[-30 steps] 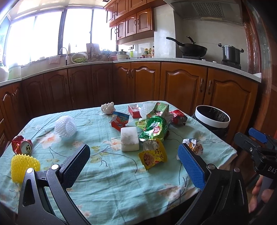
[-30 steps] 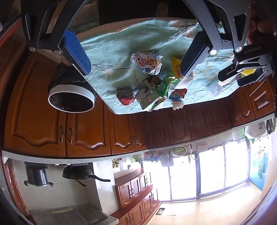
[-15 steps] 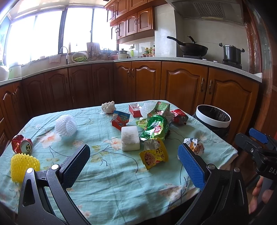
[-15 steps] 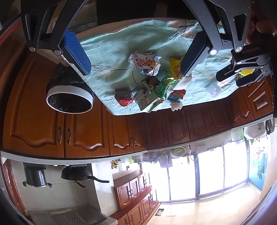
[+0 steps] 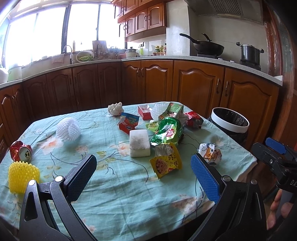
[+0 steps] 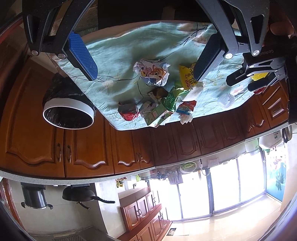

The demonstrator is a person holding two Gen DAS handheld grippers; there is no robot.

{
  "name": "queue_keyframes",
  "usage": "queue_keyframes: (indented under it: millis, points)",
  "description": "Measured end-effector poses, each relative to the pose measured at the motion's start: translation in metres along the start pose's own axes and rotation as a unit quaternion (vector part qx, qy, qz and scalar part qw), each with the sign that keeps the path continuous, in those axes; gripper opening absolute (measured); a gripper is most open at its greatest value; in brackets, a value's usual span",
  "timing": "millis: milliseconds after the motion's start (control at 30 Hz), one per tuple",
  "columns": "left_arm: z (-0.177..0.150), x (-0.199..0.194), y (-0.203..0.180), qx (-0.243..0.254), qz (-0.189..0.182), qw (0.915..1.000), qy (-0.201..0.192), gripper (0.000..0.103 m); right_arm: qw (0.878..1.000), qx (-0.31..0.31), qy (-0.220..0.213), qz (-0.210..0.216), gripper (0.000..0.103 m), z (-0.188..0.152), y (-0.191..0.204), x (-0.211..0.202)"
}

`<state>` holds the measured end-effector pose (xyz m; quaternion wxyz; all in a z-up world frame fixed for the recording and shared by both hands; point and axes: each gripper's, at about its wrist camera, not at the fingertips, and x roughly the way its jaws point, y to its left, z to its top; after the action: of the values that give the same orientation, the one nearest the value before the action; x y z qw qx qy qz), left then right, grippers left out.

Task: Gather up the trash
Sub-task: 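Grasp the crumpled printed wrapper with the right tool while the left tool grasps the yellow snack bag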

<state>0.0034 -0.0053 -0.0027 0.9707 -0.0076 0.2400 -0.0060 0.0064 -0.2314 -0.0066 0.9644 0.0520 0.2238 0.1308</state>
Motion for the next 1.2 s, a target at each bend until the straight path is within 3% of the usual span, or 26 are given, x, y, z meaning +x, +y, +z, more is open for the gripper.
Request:
queue_keyframes:
  millis: [333,700,867,933,1000,1033,1100,1200]
  points:
    - [-0.001,0.03,-0.007,0.017,-0.013,0.9987,0.045,0.1,0.998,0.025,0.051,0.033,0.101,-0.001,-0.012,0.034]
    - [0.004,0.079,-0.017,0.021,-0.045,0.9932,0.105,0.084,0.989,0.042,0.121,0.068,0.076,-0.008,-0.016,0.088]
    - [0.0,0.1,-0.024,0.03,-0.054,0.9892,0.133,0.065,0.984,0.051,0.151,0.082,0.05,-0.017,-0.019,0.109]
    - [-0.002,0.107,-0.025,0.03,-0.063,0.9869,0.146,0.05,0.983,0.056,0.149,0.091,0.044,-0.019,-0.021,0.11]
    - [-0.003,0.108,-0.027,0.034,-0.067,0.9868,0.144,0.043,0.984,0.053,0.144,0.094,0.042,-0.017,-0.021,0.108]
    - [-0.003,0.108,-0.028,0.036,-0.072,0.9864,0.143,0.031,0.983,0.054,0.143,0.096,0.042,-0.016,-0.021,0.107]
    - [-0.002,0.107,-0.03,0.037,-0.082,0.9854,0.145,0.019,0.983,0.058,0.143,0.1,0.041,-0.016,-0.023,0.105]
    - [0.0,0.104,-0.033,0.04,-0.092,0.9847,0.143,0.011,0.983,0.064,0.141,0.102,0.041,-0.013,-0.028,0.1]
